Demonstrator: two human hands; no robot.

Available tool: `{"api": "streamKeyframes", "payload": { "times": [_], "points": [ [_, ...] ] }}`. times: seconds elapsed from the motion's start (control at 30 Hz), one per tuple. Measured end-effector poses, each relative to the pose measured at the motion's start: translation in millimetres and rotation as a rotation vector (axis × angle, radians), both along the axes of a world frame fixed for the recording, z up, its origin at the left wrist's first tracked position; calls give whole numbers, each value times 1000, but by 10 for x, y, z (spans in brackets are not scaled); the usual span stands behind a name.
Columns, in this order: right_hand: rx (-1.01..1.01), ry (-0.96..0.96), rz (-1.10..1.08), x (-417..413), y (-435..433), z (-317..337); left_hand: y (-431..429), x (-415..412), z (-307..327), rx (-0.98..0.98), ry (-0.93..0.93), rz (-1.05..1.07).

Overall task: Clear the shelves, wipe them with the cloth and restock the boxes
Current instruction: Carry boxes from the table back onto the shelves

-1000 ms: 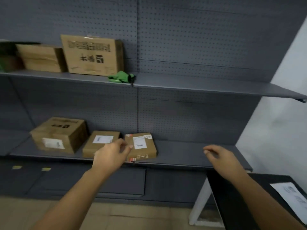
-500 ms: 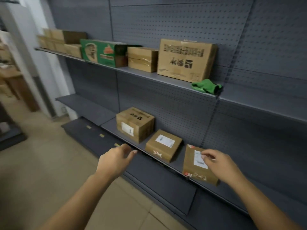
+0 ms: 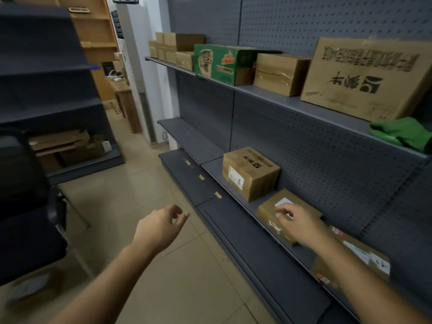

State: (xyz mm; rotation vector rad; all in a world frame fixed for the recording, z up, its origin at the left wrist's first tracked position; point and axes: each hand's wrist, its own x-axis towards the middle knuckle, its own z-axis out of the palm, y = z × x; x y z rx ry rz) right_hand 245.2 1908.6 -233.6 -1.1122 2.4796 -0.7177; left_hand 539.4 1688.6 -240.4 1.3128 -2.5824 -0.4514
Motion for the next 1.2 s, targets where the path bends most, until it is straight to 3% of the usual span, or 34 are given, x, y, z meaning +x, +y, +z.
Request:
{"api": "streamKeyframes", "payload": {
  "times": [0.67,1.2],
  "points": [
    [99,36,10,-63,-2191,-294,-2147,158,-264,61,-20,37],
    [179,-13,-7,-527,-3572,-607,-3392,-394,-525,104,-50,-3]
  ]
}}
